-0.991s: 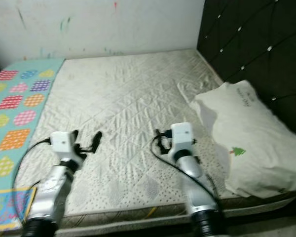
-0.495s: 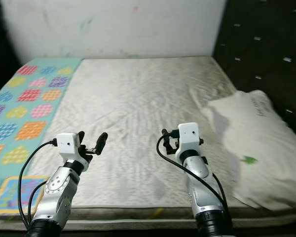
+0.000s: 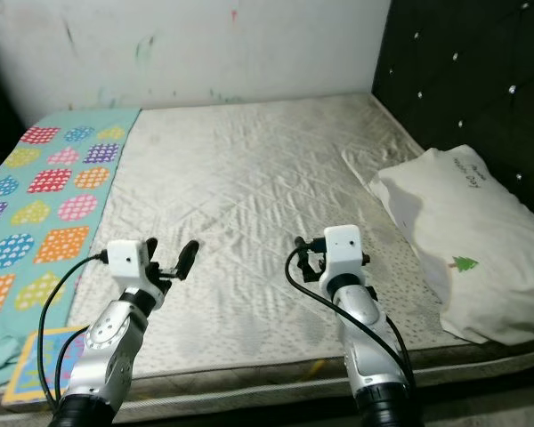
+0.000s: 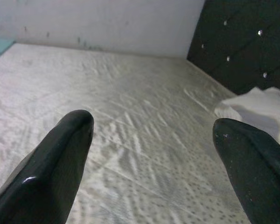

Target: Clean up the room

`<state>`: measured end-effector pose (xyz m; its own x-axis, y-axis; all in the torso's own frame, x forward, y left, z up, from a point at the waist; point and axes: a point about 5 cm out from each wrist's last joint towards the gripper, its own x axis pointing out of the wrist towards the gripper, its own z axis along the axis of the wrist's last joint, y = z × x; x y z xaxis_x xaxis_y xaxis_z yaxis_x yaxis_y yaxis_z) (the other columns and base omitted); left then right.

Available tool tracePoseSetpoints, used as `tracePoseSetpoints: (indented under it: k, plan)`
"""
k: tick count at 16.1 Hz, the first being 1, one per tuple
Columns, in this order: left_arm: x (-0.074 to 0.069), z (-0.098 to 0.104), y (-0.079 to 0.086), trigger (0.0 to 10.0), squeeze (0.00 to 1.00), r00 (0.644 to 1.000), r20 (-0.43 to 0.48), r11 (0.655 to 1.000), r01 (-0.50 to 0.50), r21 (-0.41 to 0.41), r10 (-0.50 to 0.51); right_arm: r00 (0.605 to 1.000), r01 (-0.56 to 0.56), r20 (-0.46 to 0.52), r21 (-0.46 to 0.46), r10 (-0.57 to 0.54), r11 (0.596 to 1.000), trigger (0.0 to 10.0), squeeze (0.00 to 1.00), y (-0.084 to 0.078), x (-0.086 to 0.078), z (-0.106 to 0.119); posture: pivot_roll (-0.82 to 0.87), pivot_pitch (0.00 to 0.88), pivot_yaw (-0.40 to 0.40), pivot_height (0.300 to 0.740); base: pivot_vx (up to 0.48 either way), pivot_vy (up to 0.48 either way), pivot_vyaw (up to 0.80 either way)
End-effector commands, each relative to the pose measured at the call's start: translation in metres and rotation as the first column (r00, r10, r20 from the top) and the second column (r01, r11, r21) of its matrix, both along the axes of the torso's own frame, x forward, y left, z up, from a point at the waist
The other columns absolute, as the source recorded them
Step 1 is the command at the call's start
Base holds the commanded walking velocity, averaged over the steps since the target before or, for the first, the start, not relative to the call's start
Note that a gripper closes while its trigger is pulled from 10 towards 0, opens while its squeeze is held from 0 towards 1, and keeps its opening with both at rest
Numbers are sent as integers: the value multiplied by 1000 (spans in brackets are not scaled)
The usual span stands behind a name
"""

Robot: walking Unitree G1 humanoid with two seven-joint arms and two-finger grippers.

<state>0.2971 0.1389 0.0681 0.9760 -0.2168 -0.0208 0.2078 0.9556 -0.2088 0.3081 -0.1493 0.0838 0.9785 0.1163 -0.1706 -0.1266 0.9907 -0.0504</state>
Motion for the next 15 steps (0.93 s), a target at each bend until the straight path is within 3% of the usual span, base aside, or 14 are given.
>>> tracePoseSetpoints:
  k: [1,15]
  plan:
    - [-1,-1,12,10000,0,1000,-9,999,-27,19,27,999,-33,29,14,33,999,10000,0,12,3,7,-22,0,42,740,0,480,0]
    - [-2,-3,13,10000,0,999,-17,999,-39,31,39,999,-45,20,4,45,999,10000,0,12,2,5,-23,0,37,740,0,480,0]
